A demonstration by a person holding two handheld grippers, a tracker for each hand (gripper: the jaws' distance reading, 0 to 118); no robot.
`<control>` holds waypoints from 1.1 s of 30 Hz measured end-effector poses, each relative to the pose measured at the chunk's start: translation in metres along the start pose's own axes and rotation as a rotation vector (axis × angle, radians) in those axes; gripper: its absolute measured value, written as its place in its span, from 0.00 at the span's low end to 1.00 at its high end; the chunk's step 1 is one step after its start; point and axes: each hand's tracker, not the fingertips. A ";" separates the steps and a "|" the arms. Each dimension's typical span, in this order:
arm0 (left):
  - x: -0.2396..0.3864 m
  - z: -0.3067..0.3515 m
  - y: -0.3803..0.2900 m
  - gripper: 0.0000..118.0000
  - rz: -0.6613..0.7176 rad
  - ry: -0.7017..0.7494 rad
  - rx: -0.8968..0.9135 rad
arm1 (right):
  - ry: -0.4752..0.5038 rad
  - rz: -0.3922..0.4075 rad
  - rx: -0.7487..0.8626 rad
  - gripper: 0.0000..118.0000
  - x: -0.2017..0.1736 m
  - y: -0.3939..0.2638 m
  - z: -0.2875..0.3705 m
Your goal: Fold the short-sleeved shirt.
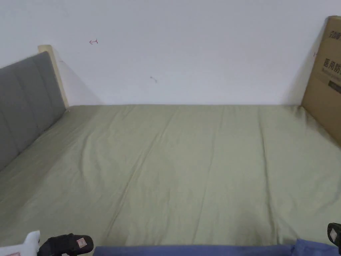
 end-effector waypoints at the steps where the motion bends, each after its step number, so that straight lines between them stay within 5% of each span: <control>1: -0.008 -0.007 -0.004 1.00 0.041 -0.033 0.001 | -0.001 -0.002 -0.008 0.00 -0.002 -0.001 -0.002; 8: -0.037 -0.069 -0.022 1.00 0.132 -0.366 -0.111 | 0.007 0.002 -0.086 0.00 -0.016 -0.004 -0.016; 10: -0.050 -0.076 -0.014 0.99 0.162 -0.366 -0.128 | 0.011 0.016 -0.095 0.00 -0.018 -0.002 -0.019; 11: -0.048 -0.080 -0.012 0.88 0.154 -0.360 -0.130 | 0.013 0.023 -0.097 0.00 -0.021 -0.001 -0.019; 12: -0.049 -0.081 -0.011 0.60 0.122 -0.332 -0.117 | 0.016 0.028 -0.099 0.00 -0.024 0.000 -0.019; 13: -0.052 -0.084 -0.010 0.15 0.094 -0.260 -0.102 | 0.020 0.031 -0.101 0.00 -0.027 0.001 -0.020; 14: -0.053 -0.091 -0.010 0.05 0.063 -0.097 -0.107 | 0.027 0.034 -0.103 0.00 -0.026 0.002 -0.022; 15: -0.063 -0.095 -0.014 0.05 -0.007 0.112 -0.143 | 0.035 0.037 -0.105 0.00 -0.029 0.002 -0.022; 16: -0.066 -0.089 -0.017 0.05 -0.020 0.098 -0.155 | 0.040 0.039 -0.107 0.00 -0.031 0.002 -0.022; 17: -0.054 -0.086 -0.014 0.05 0.007 -0.096 -0.091 | 0.044 0.043 -0.110 0.00 -0.034 0.002 -0.022; 24: 0.012 -0.055 -0.029 0.05 -0.313 0.223 -0.028 | 0.081 0.063 -0.109 0.00 -0.037 0.003 -0.019; 28: 0.057 -0.026 -0.039 0.05 -0.536 0.542 0.084 | 0.100 0.069 -0.098 0.00 -0.034 0.000 -0.013; 31: 0.092 -0.025 -0.049 0.05 -0.777 0.922 0.145 | 0.112 0.070 -0.088 0.00 -0.024 -0.005 -0.010; 33: 0.114 -0.038 -0.060 0.05 -0.913 1.004 0.134 | 0.111 0.063 -0.085 0.00 -0.020 -0.007 -0.007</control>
